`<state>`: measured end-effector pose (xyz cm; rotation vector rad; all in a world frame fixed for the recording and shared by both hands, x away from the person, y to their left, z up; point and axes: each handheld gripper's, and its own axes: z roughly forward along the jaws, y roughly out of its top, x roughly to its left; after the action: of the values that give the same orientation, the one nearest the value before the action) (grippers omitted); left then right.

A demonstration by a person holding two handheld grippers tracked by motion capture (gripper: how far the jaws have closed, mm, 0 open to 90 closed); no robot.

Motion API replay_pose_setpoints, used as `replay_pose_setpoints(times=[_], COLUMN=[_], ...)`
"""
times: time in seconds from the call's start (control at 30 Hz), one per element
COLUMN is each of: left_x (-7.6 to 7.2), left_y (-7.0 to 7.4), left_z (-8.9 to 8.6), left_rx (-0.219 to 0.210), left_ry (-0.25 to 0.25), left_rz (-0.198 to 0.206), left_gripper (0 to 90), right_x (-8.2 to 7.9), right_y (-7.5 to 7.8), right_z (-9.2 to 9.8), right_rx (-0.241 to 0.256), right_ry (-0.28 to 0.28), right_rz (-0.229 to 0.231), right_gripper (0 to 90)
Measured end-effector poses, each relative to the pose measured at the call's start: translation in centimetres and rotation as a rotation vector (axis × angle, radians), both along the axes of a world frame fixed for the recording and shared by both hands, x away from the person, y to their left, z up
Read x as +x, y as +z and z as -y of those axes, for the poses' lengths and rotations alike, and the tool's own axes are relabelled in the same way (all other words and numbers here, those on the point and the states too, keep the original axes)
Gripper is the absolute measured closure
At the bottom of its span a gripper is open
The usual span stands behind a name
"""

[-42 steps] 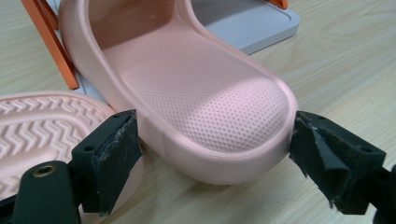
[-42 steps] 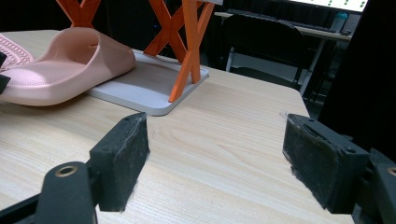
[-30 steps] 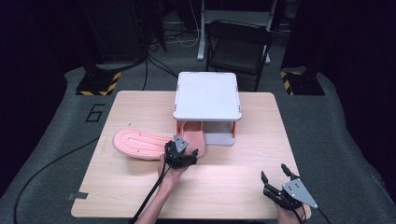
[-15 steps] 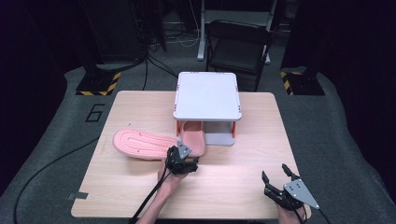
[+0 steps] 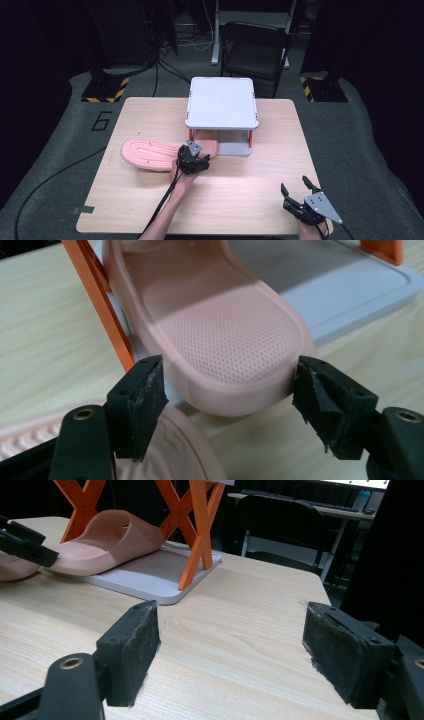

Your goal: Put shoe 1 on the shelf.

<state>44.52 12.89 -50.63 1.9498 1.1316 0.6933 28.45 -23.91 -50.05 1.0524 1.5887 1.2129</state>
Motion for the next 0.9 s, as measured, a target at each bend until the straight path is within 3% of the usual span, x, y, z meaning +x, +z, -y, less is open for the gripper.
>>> replay_pose_setpoints(times=[0.1, 0.2, 0.33, 0.47, 0.67, 0.77, 0.8, 0.9], left_x=[0.7, 1.2, 1.9, 1.8, 1.6, 1.1, 0.5, -0.6], left_y=[0.1, 0.0, -0.1, 0.0, 0.3, 0.8, 1.3, 2.2], left_z=[0.3, 0.2, 0.1, 0.1, -0.1, -0.3, -0.7, -1.6], left_rx=[0.022, 0.021, -0.008, -0.001, -0.028, -0.027, -0.072, -0.138], left_ry=[0.011, 0.020, 0.031, 0.033, 0.050, 0.024, 0.001, -0.037], left_rz=[0.014, 0.002, -0.009, -0.017, -0.021, 0.001, 0.029, 0.050], left_gripper=[30.1, 30.2, 30.2, 30.2, 30.5, 28.3, 27.1, 24.1], right_x=[0.0, 0.0, 0.0, 0.0, 0.1, 0.1, 0.1, 0.1], right_y=[0.0, 0.0, 0.0, 0.0, 0.0, -0.1, -0.1, -0.1], right_z=[0.0, 0.0, 0.1, 0.1, -0.1, -0.1, -0.1, -0.2], right_rx=[0.002, 0.002, 0.002, 0.003, 0.002, 0.002, 0.008, 0.003], right_ry=[0.000, -0.001, 0.000, 0.000, 0.003, 0.003, 0.005, 0.006], right_rz=[-0.001, -0.002, -0.002, -0.002, -0.002, -0.005, -0.004, -0.003], right_gripper=[22.2, 22.2, 22.2, 22.2, 22.2, 22.2, 22.2, 22.2])
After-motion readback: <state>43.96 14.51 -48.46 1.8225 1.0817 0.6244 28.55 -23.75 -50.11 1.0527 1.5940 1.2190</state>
